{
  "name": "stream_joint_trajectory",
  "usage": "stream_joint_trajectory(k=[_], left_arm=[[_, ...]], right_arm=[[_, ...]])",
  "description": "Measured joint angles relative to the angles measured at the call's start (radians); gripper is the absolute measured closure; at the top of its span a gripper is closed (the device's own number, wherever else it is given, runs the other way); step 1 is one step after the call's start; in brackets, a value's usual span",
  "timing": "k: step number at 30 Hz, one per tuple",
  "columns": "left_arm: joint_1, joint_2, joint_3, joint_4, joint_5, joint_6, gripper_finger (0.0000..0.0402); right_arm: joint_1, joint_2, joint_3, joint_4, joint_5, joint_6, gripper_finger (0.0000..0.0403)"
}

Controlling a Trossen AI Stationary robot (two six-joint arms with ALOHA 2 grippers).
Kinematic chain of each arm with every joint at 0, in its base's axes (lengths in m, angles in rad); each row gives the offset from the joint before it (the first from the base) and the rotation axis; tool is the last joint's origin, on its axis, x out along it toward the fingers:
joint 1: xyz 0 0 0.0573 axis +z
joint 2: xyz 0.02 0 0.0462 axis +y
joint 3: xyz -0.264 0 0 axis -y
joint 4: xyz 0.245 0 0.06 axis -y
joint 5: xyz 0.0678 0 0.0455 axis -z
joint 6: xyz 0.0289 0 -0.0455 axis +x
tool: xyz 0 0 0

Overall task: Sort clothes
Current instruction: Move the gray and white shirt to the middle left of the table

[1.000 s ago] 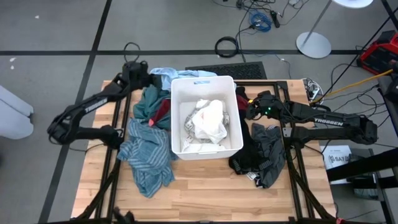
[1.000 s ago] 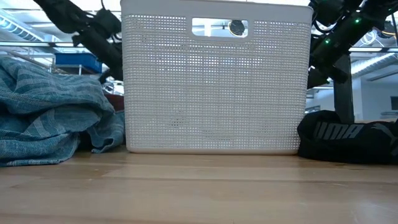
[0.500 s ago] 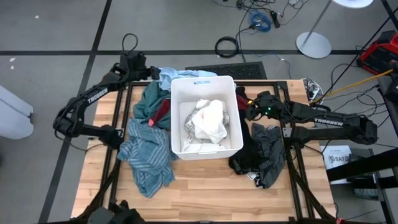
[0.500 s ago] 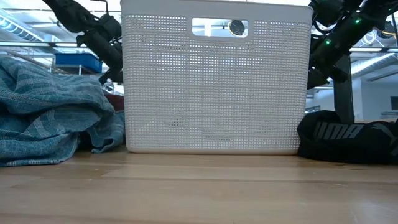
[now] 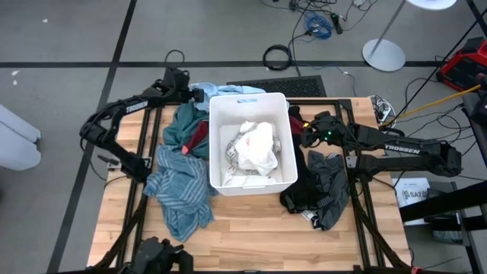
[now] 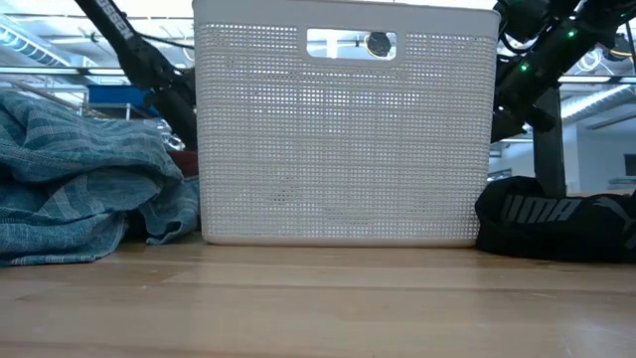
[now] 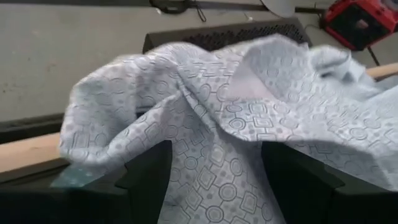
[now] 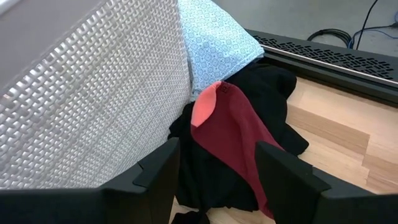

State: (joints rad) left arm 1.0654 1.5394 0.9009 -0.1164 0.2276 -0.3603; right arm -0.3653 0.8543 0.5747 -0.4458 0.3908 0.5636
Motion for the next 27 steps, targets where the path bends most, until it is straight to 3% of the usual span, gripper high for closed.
stream_joint_trajectory(k=[3, 5, 10, 12, 17, 27], left_arm=[[-0.012, 0.018, 0.000, 0.001, 0.013, 0.006, 0.0158], [-0.018, 0.018, 0.000, 0.001, 0.030, 0.013, 0.0190], [-0.023, -0.035, 0.000, 0.007, 0.033, 0.060, 0.0346], [-0.023, -0.072, -0.001, 0.009, 0.033, 0.076, 0.0385], [-0.023, -0.237, -0.001, 0.061, 0.037, 0.079, 0.0395], [-0.051, -0.653, -0.001, 0.269, 0.187, -0.071, 0.0397]], right_arm=[[0.000, 0.000, 0.000, 0.000, 0.000, 0.000, 0.0207], [0.000, 0.000, 0.000, 0.000, 0.000, 0.000, 0.0206], [0.000, 0.000, 0.000, 0.000, 0.000, 0.000, 0.0206], [0.000, 0.000, 0.000, 0.000, 0.000, 0.000, 0.0207], [0.000, 0.000, 0.000, 0.000, 0.000, 0.000, 0.0207], [0.000, 0.000, 0.000, 0.000, 0.000, 0.000, 0.0207]])
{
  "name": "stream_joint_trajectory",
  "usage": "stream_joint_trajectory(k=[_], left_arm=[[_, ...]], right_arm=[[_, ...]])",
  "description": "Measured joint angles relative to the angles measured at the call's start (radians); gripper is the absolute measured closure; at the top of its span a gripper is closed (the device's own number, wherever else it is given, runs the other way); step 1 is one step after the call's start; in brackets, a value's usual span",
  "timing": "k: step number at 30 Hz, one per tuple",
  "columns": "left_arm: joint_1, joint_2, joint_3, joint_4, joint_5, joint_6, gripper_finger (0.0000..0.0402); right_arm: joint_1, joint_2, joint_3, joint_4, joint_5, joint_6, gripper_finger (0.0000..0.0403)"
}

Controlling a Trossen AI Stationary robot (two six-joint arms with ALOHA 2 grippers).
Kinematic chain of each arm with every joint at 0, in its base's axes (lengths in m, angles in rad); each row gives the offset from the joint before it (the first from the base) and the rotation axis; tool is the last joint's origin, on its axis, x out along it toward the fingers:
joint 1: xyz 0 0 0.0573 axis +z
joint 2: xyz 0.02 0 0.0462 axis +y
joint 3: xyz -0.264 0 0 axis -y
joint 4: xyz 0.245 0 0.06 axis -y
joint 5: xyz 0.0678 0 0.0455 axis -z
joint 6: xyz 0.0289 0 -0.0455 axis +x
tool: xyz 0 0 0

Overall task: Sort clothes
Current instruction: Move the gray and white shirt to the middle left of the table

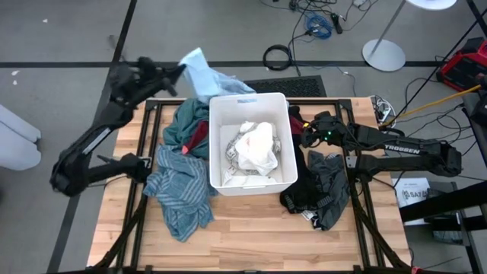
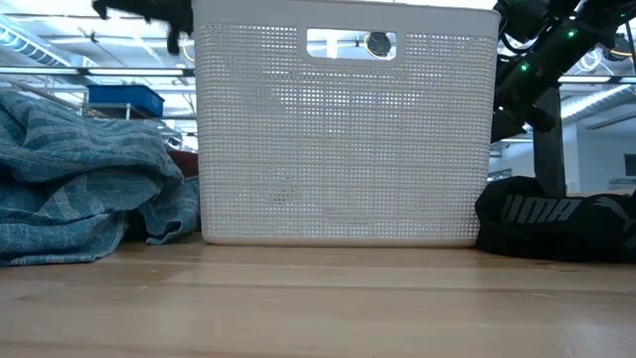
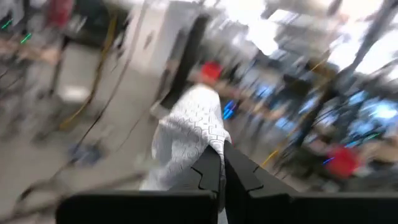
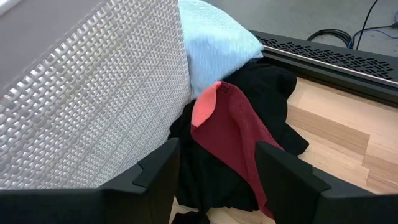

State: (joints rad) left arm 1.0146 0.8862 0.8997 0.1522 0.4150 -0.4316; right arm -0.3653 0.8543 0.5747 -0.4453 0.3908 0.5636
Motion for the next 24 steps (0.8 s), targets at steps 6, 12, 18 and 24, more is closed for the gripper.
stream_joint_trajectory(k=[6, 12, 18, 24], left_arm=[[-0.009, -0.151, 0.000, 0.217, 0.060, -0.179, 0.0397], [-0.009, -0.262, 0.000, 0.492, 0.120, -0.338, 0.0398], [-0.009, -0.351, 0.000, 0.645, 0.110, -0.380, 0.0398], [-0.008, -0.359, 0.012, 0.728, 0.111, -0.524, 0.0398]], right_arm=[[0.000, 0.000, 0.000, 0.000, 0.000, 0.000, 0.0207], [0.000, 0.000, 0.000, 0.000, 0.000, 0.000, 0.0206], [0.000, 0.000, 0.000, 0.000, 0.000, -0.003, 0.0206], [0.000, 0.000, 0.000, 0.039, 0.000, -0.049, 0.0207]])
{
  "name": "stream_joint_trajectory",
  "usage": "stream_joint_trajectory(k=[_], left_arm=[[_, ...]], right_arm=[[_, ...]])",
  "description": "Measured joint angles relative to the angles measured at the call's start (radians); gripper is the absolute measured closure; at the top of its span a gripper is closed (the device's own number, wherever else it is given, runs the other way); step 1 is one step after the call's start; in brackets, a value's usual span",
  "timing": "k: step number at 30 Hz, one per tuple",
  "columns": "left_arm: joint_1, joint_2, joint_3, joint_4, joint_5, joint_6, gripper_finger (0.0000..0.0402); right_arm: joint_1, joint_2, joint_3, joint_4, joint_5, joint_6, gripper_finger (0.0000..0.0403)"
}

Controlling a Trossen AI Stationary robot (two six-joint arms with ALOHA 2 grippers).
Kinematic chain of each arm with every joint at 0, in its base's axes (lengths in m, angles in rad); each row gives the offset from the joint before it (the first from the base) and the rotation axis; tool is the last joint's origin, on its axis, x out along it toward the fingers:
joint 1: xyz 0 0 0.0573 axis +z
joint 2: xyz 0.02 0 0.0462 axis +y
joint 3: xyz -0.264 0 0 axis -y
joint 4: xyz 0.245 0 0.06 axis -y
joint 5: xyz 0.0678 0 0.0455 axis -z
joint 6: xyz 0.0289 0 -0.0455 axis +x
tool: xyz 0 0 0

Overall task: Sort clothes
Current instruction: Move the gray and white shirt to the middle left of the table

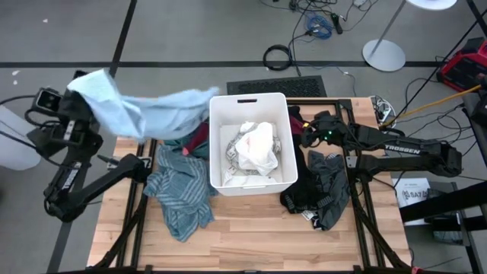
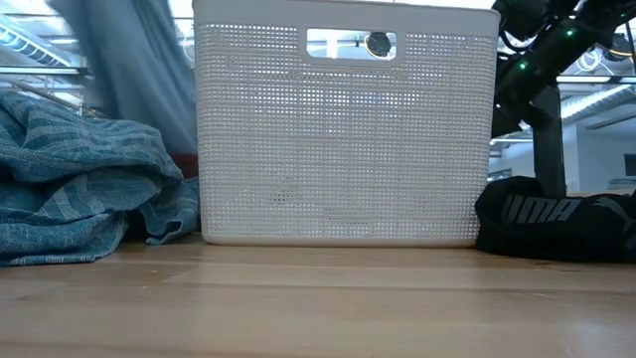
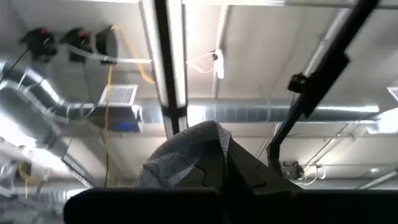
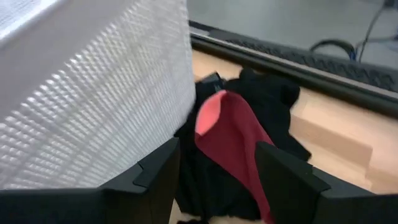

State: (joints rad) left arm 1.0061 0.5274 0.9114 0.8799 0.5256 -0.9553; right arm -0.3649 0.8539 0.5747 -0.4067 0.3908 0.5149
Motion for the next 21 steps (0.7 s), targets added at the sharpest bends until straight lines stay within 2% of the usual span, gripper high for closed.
stream_joint_trajectory(k=[5, 9, 16, 18, 21], left_arm=[[0.000, 0.003, -0.001, -0.114, 0.006, -0.033, 0.0398], [0.000, 0.009, -0.001, -0.223, 0.005, 0.002, 0.0398], [0.000, 0.122, 0.014, -0.218, -0.046, 0.019, 0.0398], [0.000, 0.177, 0.034, -0.218, -0.047, -0.004, 0.0398], [-0.012, 0.272, 0.071, -0.147, -0.024, -0.060, 0.0398]], right_arm=[[0.000, -0.001, 0.000, 0.101, 0.002, -0.138, 0.0207], [0.000, -0.013, 0.007, 0.308, -0.014, -0.271, 0.0207], [-0.004, 0.030, 0.053, 0.831, -0.331, -0.370, 0.0206], [-0.005, 0.088, 0.084, 0.931, -0.376, -0.371, 0.0206], [-0.005, 0.211, 0.156, 0.963, -0.394, -0.382, 0.0206]])
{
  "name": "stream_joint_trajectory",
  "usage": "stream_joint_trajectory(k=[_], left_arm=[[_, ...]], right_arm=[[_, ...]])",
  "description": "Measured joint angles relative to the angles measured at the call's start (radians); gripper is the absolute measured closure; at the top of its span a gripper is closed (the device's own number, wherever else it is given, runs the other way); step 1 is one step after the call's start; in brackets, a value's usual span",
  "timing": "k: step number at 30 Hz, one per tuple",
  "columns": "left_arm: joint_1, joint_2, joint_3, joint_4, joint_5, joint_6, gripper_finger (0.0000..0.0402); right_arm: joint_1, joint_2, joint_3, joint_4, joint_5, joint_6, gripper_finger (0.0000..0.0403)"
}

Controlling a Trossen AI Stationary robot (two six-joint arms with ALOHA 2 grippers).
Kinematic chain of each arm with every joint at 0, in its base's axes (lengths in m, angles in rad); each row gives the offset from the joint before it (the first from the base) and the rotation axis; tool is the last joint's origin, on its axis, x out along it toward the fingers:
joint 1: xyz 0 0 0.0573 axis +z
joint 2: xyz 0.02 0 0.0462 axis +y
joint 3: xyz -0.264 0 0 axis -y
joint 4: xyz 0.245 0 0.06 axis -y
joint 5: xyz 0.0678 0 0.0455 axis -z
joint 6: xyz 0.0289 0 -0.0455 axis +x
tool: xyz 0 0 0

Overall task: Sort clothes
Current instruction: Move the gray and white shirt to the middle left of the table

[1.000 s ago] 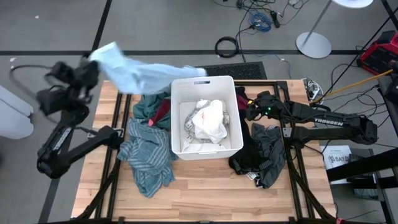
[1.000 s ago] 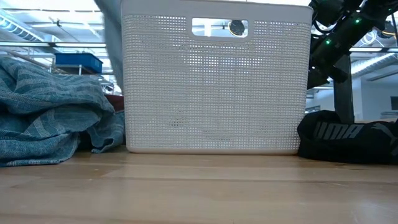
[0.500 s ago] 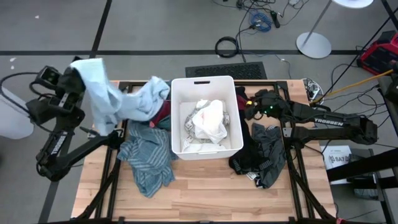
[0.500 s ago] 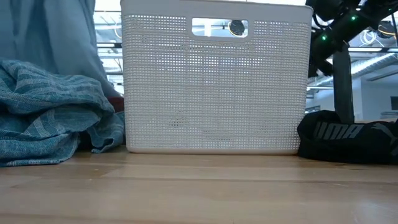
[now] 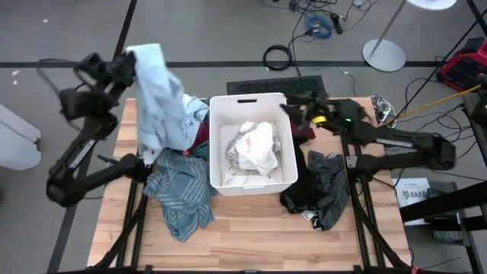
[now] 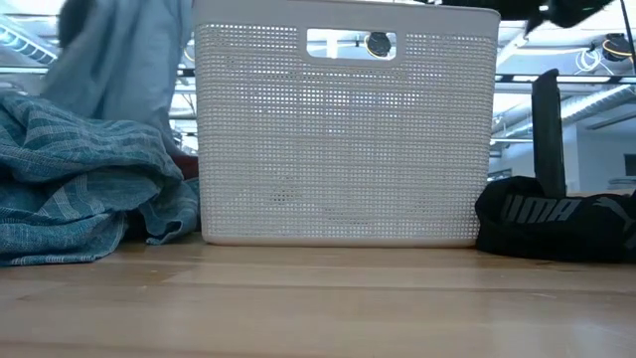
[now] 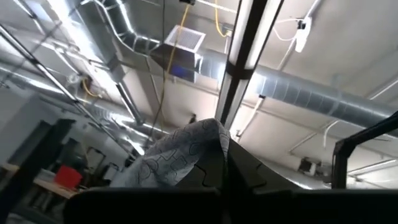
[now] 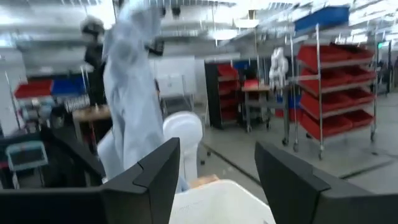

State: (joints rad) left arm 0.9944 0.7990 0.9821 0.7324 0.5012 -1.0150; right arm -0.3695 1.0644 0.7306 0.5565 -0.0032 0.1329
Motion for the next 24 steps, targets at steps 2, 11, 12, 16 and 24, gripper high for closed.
stream_joint_trajectory(k=[2, 11, 12, 16, 24], left_arm=[[-0.017, 0.064, 0.025, 0.062, 0.018, -0.027, 0.0398], [-0.085, 0.166, 0.084, 0.097, 0.056, -0.027, 0.0398], [-0.090, 0.168, 0.084, 0.098, 0.056, -0.027, 0.0398], [-0.100, 0.165, 0.084, 0.097, 0.056, -0.027, 0.0398], [-0.101, 0.158, 0.084, 0.095, 0.086, -0.028, 0.0398]], right_arm=[[0.000, 0.105, 0.067, -0.004, -0.004, -0.003, 0.0206], [0.000, 0.603, 0.499, -0.028, -0.158, 0.001, 0.0207], [0.001, 0.651, 0.558, -0.048, -0.191, 0.002, 0.0206], [0.017, 0.824, 0.789, -0.177, -0.228, -0.028, 0.0206], [0.056, 1.048, 1.108, -0.338, -0.238, -0.098, 0.0206]])
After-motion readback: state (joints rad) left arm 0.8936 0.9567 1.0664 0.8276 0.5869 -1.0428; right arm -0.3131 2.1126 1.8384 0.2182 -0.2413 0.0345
